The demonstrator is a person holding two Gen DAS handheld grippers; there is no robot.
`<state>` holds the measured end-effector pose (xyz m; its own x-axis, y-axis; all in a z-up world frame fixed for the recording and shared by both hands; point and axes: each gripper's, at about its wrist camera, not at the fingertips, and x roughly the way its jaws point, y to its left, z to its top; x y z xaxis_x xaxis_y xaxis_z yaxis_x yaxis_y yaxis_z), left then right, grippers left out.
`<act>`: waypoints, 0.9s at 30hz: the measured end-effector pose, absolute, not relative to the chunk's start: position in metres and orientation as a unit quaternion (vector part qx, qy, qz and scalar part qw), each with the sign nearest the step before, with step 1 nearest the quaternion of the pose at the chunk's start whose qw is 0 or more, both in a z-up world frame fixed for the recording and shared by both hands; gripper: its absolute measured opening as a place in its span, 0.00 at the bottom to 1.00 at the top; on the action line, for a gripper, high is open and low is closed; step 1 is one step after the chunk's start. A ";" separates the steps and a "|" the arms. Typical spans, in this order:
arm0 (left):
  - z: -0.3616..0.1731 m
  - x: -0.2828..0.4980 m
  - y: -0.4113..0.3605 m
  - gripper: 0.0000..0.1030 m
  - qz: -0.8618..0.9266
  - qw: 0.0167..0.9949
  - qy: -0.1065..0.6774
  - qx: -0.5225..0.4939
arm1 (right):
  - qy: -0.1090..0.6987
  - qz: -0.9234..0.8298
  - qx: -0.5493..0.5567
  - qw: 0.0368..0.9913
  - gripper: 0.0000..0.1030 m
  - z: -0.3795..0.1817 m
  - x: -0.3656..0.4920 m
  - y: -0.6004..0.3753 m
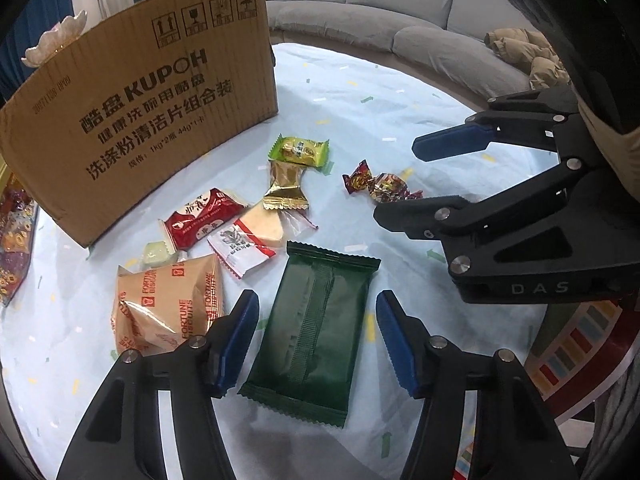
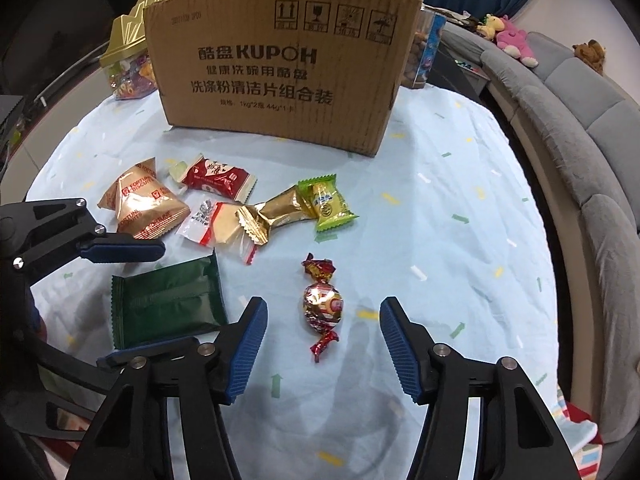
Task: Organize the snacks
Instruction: 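Lower the left tool onto the dark green packet while the right tool lowers onto the gold-wrapped candy, then close the left tool on the green packet while the right tool closes on the red-gold candy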
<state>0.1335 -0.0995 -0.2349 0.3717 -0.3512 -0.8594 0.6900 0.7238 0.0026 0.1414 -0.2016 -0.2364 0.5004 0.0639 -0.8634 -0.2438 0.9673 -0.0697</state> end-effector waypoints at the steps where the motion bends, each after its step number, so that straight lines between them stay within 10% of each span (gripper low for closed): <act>1: -0.237 0.134 -0.100 0.58 -0.323 0.807 0.460 0.184 | 0.492 0.089 -0.090 0.861 0.58 -0.237 0.142 -0.202; 27: -0.242 0.137 -0.091 0.44 -0.314 0.817 0.456 0.160 | 0.509 0.111 -0.069 0.851 0.24 -0.254 0.150 -0.200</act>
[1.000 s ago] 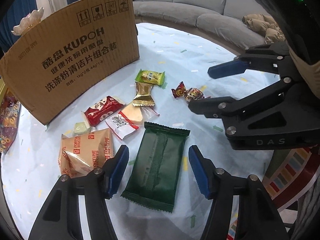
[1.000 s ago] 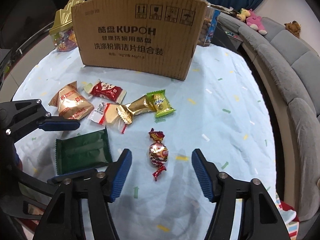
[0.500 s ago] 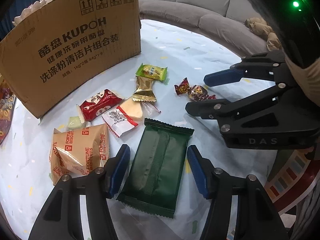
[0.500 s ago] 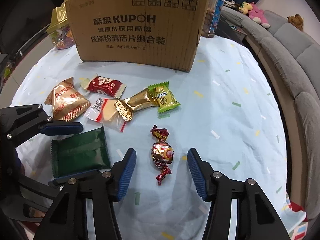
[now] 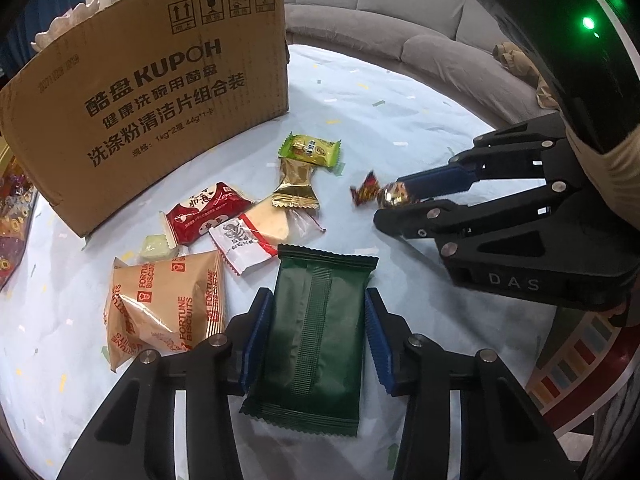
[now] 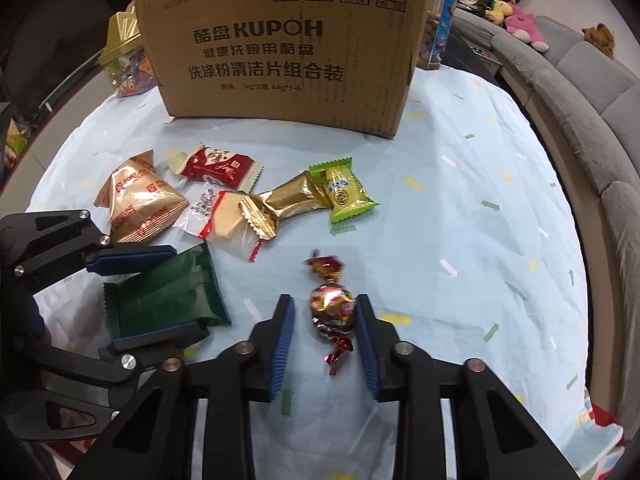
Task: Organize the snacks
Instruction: 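Close the left tool on the green packet while the right tool closes on the red-gold candy, then lift the green packet and red-gold candy and carry both over the cardboard box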
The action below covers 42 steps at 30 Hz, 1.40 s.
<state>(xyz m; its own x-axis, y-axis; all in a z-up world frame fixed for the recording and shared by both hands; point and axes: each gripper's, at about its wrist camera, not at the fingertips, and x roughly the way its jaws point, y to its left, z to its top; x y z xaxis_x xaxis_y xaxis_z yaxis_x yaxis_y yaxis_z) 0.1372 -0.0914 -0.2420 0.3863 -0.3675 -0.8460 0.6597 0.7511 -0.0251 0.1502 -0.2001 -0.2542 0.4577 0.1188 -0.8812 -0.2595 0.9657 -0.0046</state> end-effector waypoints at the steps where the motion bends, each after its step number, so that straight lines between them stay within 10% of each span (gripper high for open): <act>1: -0.242 0.137 -0.091 0.44 -0.313 0.817 0.457 0.159 | 0.509 0.111 -0.069 0.851 0.24 -0.254 0.150 -0.200; 42: -0.151 0.119 -0.076 0.44 -0.185 0.880 0.420 0.125 | 0.449 0.069 -0.056 0.889 0.24 -0.167 0.132 -0.208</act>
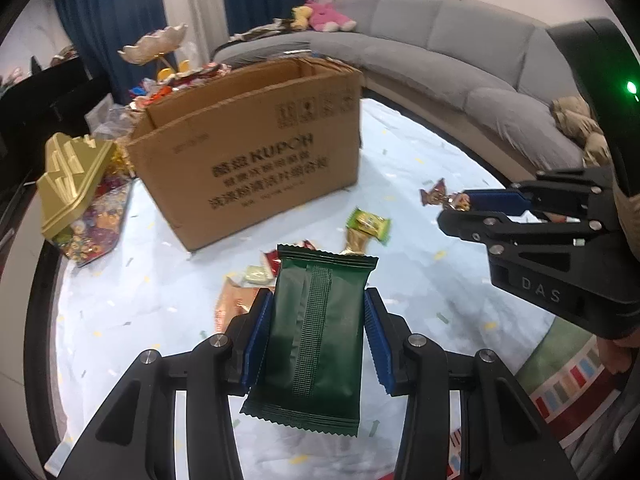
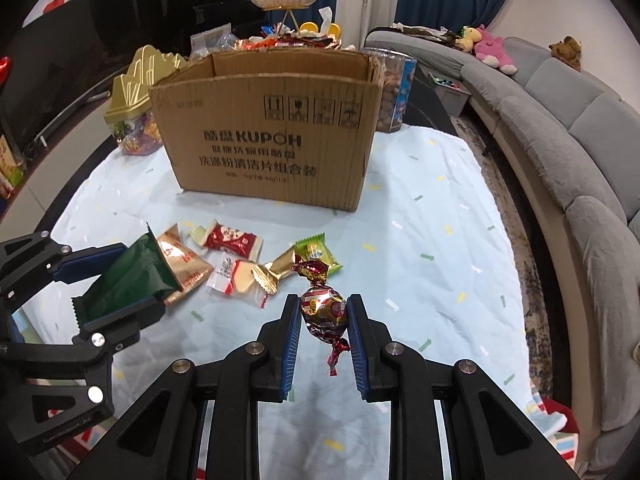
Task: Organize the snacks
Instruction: 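Lift the green packet and red-gold candy and carry both over the cardboard box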
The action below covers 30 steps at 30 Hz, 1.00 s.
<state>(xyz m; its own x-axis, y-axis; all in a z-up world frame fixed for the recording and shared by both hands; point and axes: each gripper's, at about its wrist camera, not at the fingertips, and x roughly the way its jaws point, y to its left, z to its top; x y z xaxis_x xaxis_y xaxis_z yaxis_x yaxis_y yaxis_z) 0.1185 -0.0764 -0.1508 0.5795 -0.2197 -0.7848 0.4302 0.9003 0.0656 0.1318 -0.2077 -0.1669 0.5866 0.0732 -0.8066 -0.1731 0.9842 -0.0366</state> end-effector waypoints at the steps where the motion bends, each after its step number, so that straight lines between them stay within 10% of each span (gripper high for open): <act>1: -0.149 0.119 -0.075 0.43 -0.181 0.881 0.418 0.124 | 0.448 0.069 -0.055 0.890 0.24 -0.165 0.132 -0.207; 30: -0.085 0.157 -0.043 0.44 -0.071 0.910 0.404 0.062 | 0.422 0.045 -0.041 0.905 0.24 -0.102 0.143 -0.190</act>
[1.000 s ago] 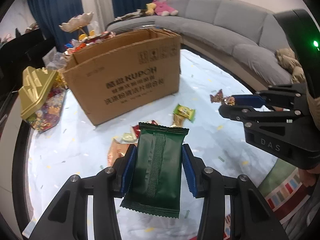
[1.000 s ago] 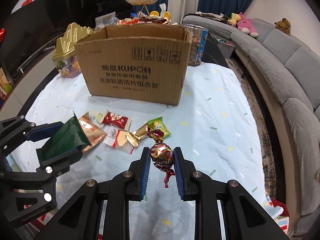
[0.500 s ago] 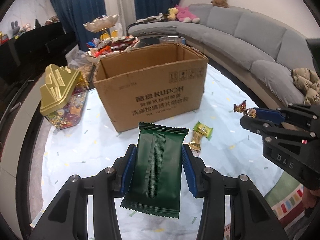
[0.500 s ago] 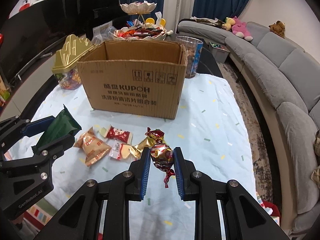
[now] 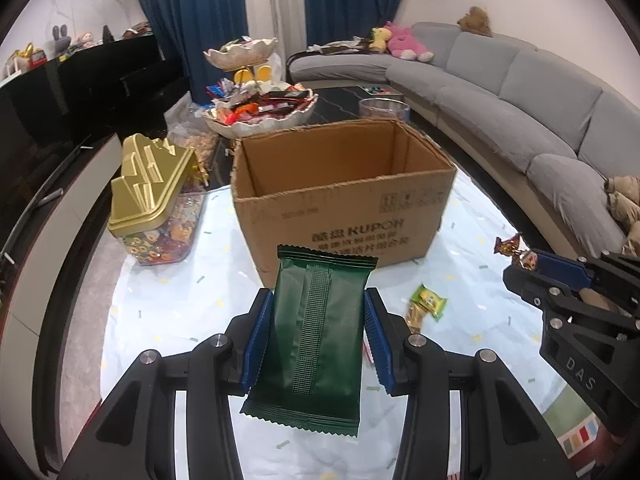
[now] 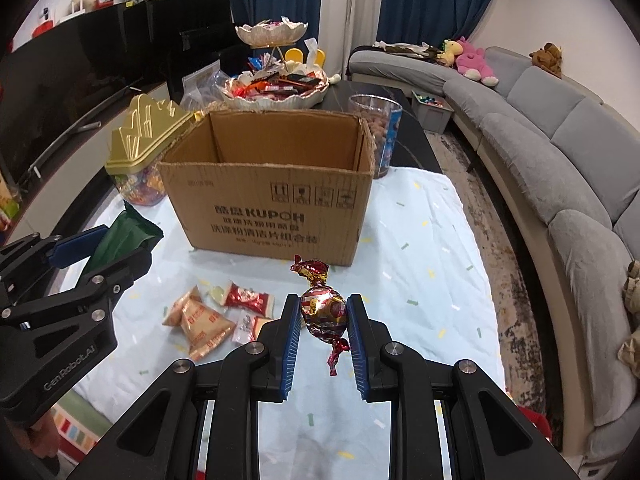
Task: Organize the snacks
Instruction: 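Lift the green packet and red-gold candy and carry both over the cardboard box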
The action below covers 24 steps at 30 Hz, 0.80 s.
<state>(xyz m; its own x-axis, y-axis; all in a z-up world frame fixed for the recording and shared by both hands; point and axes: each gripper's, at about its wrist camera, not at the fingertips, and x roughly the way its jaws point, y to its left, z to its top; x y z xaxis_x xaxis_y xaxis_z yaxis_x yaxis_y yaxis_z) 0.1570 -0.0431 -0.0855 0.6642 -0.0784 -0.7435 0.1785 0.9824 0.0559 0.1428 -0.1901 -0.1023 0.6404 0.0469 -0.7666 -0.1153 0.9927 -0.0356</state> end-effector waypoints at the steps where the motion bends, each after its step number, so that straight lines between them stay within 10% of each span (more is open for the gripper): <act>1: -0.084 0.159 -0.042 0.44 -0.068 0.910 0.404 0.060 | 0.421 0.045 -0.041 0.905 0.24 -0.101 0.144 -0.189; 24: -0.053 0.215 -0.037 0.44 -0.033 0.922 0.386 0.019 | 0.383 0.031 -0.019 0.923 0.24 -0.061 0.191 -0.181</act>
